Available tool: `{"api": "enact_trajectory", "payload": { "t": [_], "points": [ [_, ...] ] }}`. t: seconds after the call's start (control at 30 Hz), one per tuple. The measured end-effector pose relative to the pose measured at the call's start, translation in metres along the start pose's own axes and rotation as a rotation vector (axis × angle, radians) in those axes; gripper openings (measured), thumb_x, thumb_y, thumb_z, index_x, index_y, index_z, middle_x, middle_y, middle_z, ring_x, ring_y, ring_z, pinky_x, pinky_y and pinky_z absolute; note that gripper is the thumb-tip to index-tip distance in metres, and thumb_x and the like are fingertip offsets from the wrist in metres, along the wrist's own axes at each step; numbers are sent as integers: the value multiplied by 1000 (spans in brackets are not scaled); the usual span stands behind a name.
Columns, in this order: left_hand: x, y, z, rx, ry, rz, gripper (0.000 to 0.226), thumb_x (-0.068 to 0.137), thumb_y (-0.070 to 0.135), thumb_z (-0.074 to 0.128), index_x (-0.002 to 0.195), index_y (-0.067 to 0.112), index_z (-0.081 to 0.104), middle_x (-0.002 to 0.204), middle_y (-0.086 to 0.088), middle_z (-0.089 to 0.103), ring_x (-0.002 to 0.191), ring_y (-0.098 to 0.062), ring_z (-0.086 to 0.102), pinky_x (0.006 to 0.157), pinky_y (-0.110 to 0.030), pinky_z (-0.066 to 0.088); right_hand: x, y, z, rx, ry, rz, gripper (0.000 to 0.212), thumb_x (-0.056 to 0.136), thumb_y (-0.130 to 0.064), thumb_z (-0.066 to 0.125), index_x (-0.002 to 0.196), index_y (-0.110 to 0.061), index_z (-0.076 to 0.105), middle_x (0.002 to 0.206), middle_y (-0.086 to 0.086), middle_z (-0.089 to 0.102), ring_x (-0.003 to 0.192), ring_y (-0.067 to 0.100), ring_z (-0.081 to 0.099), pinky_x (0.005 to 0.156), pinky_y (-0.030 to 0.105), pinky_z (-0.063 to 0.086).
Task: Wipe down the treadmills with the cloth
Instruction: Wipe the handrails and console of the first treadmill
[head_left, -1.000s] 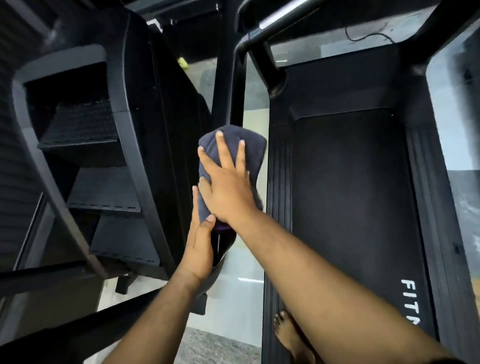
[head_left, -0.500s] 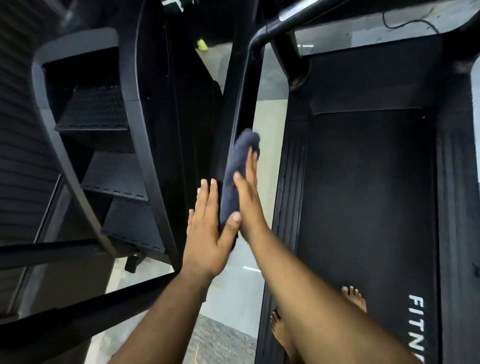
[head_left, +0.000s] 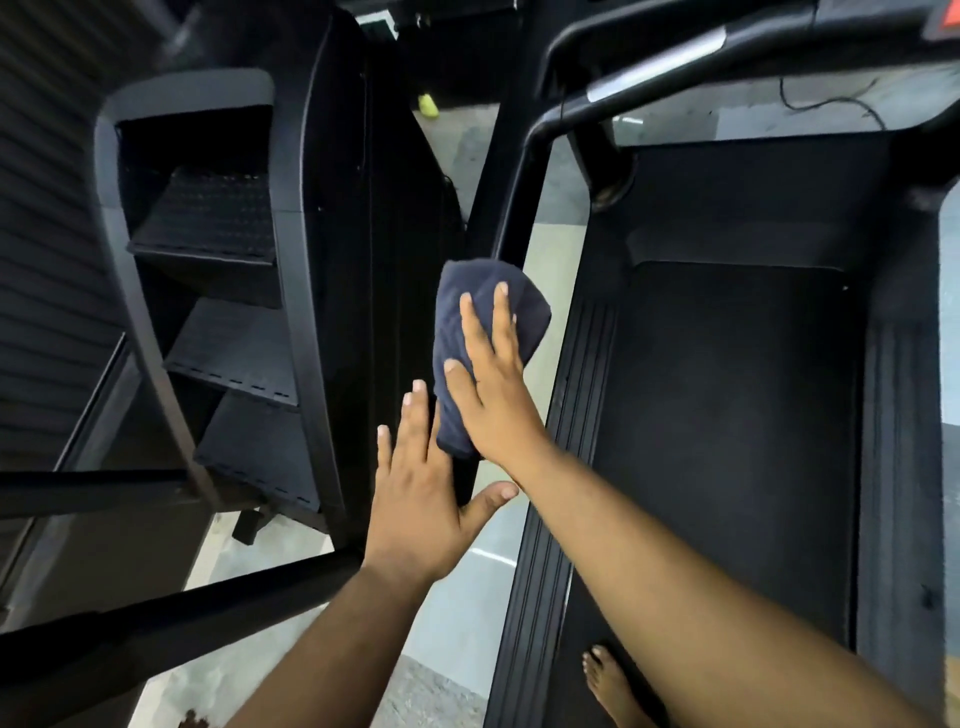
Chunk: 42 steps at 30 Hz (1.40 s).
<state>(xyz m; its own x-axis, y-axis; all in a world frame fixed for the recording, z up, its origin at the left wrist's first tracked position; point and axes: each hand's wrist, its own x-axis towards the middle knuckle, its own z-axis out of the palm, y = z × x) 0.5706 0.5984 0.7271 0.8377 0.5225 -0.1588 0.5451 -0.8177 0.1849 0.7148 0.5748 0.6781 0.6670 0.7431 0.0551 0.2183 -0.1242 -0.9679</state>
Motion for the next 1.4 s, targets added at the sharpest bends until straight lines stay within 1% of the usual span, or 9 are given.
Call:
{"api": "enact_trajectory", "payload": {
  "t": [0.2,0.4,0.53,0.63,0.77,0.93,1.2,1.33,1.4],
  "points": [
    [4,3,1,48,-30,-53,108,85,92,20,162,17,11,169,-4,-19,156,-22,-17,123,-64,-2,71,-21,-17,-349,66,78,64,99,-38,58,158,-27,36,172,-7,-5,155,37,-18,124,59,8],
    [3,0,-6,-75,-40,-76,106,80,96,17,161,33,-12,166,7,-30,153,-14,-27,121,-66,-6,-2,0,8,390,99,95,75,105,-35,48,160,-46,-2,170,-20,-13,156,3,-7,129,49,7],
    [5,-1,-5,-125,-26,-68,104,80,95,21,161,37,-8,167,11,-26,154,-13,-22,122,-65,-6,58,26,1,538,206,301,83,93,-60,50,160,-40,3,172,-12,-2,158,8,1,130,46,9],
    [3,-1,-7,-83,-54,-38,106,80,94,23,162,33,-5,168,8,-22,155,-14,-19,121,-68,-2,35,38,10,680,202,481,96,76,-94,44,158,-51,17,167,-25,14,154,0,15,128,47,17],
    [23,3,-17,-18,-58,7,106,84,92,20,163,25,1,170,2,-17,157,-18,-13,120,-70,1,-9,19,24,703,98,361,101,80,-90,47,160,-49,2,168,-28,-2,155,-3,-1,130,44,7],
    [74,23,-21,-31,-30,9,107,84,92,15,162,23,-8,169,7,-19,156,-13,-14,123,-65,2,119,36,-33,634,208,502,101,74,-99,40,159,-47,22,167,-25,15,152,-6,16,128,40,19],
    [117,27,-22,-177,-11,-19,108,84,90,23,163,22,-5,169,11,-15,156,-9,-14,125,-60,0,99,20,-25,512,182,235,70,106,-42,43,161,-37,-1,171,-14,-8,156,2,-6,130,46,3],
    [122,26,-19,-143,-35,-25,109,84,88,26,163,20,-7,169,7,-20,155,-12,-18,124,-62,-1,155,23,-52,115,167,74,67,106,-37,48,162,-39,12,170,-14,-17,158,16,-12,127,57,13],
    [120,30,-20,-171,-35,-41,108,85,87,28,162,20,-8,169,6,-19,155,-12,-18,124,-62,-1,130,22,-45,38,111,41,62,106,-40,43,162,-35,18,171,-11,-15,158,21,-15,128,45,3]
  ]
}}
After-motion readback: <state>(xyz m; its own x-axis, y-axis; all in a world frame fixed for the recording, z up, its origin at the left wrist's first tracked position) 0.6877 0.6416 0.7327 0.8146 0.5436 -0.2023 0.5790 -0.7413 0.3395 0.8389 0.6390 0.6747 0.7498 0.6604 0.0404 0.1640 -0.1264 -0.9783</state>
